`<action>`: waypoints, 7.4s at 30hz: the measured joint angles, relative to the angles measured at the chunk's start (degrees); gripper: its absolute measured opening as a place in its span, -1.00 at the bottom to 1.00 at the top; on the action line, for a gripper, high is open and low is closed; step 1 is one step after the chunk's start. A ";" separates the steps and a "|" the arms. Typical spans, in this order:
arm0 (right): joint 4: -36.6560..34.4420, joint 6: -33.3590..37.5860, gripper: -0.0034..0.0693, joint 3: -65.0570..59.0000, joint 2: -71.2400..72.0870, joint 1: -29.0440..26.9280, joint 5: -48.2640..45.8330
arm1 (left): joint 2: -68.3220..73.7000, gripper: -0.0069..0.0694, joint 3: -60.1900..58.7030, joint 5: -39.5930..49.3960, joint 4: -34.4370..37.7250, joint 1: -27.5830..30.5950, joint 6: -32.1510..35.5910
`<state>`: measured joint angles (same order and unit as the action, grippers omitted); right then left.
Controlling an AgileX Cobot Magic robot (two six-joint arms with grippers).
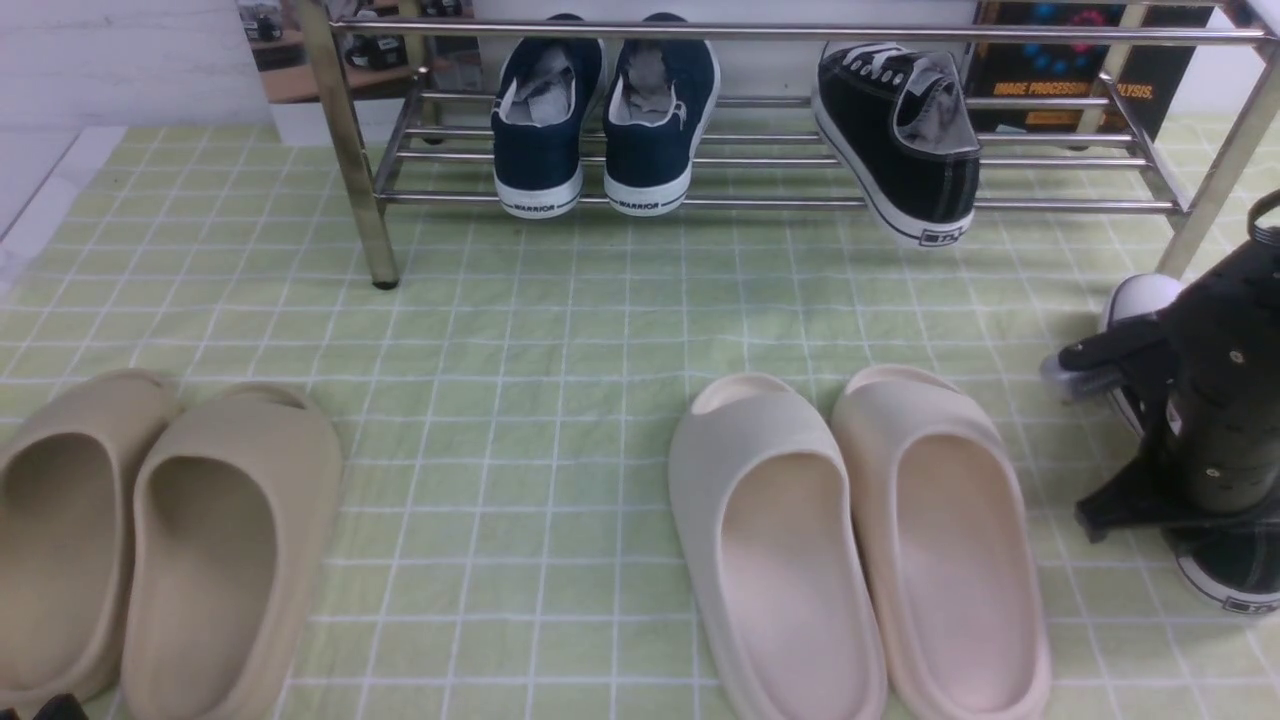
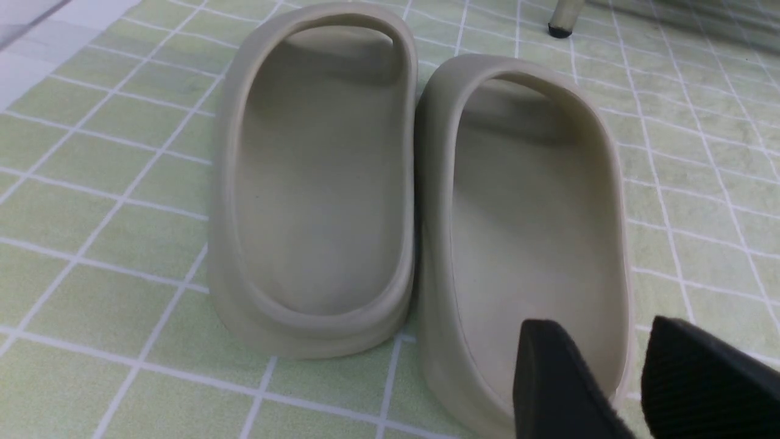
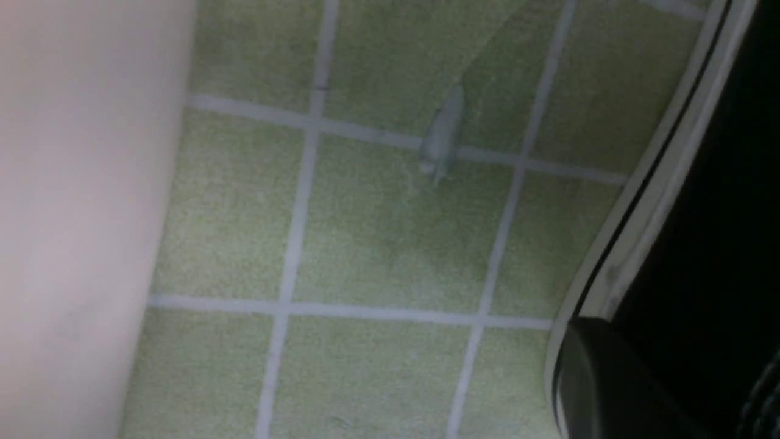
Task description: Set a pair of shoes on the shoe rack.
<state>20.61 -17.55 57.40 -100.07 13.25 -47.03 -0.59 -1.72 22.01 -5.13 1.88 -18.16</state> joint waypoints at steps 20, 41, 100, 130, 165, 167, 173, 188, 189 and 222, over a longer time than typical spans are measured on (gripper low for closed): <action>-8.63 9.90 -0.71 6.94 17.03 -0.06 -5.48 | 0.00 -0.19 0.00 0.00 0.00 0.00 0.00; -10.09 12.12 -0.71 22.03 3.66 -0.06 -12.10 | 0.00 -0.19 0.00 0.00 0.03 0.00 0.00; -14.87 23.62 -0.71 59.89 -25.64 -4.65 -15.72 | 0.00 -0.19 0.00 0.00 0.07 0.00 0.00; -15.74 25.63 0.35 72.75 -23.63 -4.76 -24.10 | 0.00 -0.19 0.00 0.00 0.07 0.00 0.00; -16.93 22.62 -0.92 49.62 -20.46 -7.50 -2.21 | 0.00 -0.19 0.00 0.05 0.07 0.00 0.00; -16.93 22.57 -0.92 50.14 -21.05 -7.50 -2.80 | 0.00 -0.19 0.00 0.05 0.07 0.00 0.00; -16.93 22.57 -0.91 50.48 -21.14 -7.50 -3.34 | 0.00 -0.19 0.00 0.05 0.07 0.00 0.00; -18.12 27.95 -0.89 49.41 0.70 -7.50 -23.69 | 0.00 -0.19 0.00 0.05 0.07 0.00 0.00; -19.26 28.04 -0.89 48.27 2.65 -7.50 -23.76 | 0.00 -0.19 0.00 0.05 0.07 0.00 0.00; -35.49 27.80 -0.91 -15.65 85.53 -7.50 -5.82 | 0.00 -0.19 0.00 0.05 0.07 0.00 0.00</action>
<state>-14.88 10.25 41.75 -14.55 5.74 -52.85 -0.59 -1.72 22.07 -5.06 1.88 -18.16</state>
